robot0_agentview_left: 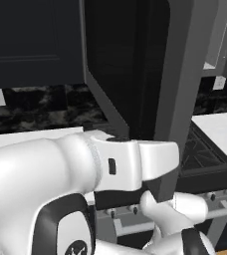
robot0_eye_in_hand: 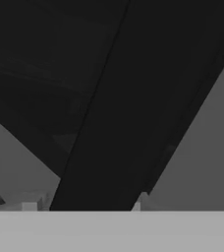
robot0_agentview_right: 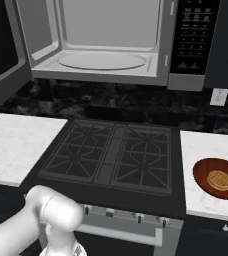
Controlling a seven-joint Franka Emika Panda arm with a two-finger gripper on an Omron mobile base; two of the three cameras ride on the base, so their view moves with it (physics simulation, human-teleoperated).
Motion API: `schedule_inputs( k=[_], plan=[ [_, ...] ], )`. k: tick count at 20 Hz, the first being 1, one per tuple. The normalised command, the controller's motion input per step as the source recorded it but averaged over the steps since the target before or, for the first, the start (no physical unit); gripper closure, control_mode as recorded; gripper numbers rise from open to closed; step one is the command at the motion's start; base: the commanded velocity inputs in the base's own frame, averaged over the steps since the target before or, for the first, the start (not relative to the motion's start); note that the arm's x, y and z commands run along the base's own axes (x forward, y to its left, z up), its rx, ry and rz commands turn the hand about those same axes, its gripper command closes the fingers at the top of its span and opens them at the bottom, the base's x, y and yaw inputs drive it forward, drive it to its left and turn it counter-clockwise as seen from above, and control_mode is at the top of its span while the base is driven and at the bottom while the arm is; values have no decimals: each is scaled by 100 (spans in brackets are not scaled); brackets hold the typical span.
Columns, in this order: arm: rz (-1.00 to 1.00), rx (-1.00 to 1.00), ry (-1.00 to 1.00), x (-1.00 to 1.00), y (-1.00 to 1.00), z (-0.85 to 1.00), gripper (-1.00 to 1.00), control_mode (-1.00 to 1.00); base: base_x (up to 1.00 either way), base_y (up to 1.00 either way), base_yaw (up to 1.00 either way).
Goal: Open the microwave, place the bowl with waffle inside the microwave, then close the microwave door and turn it on.
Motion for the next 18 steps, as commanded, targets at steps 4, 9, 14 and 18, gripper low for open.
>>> schedule_inputs(
  k=[4,9,14,18],
  plan=[
    [-14,-18,-18,-100,-24,-100,-100,-100,0,0,0],
    [-7,-25,-26,-100,-34,-100,-100,-100,0,0,0],
    [-1,-19,-38,-100,-24,-100,-100,-100,0,0,0],
    [0,-4,-54,-100,0,-100,-100,-100,0,0,0]
  ],
)
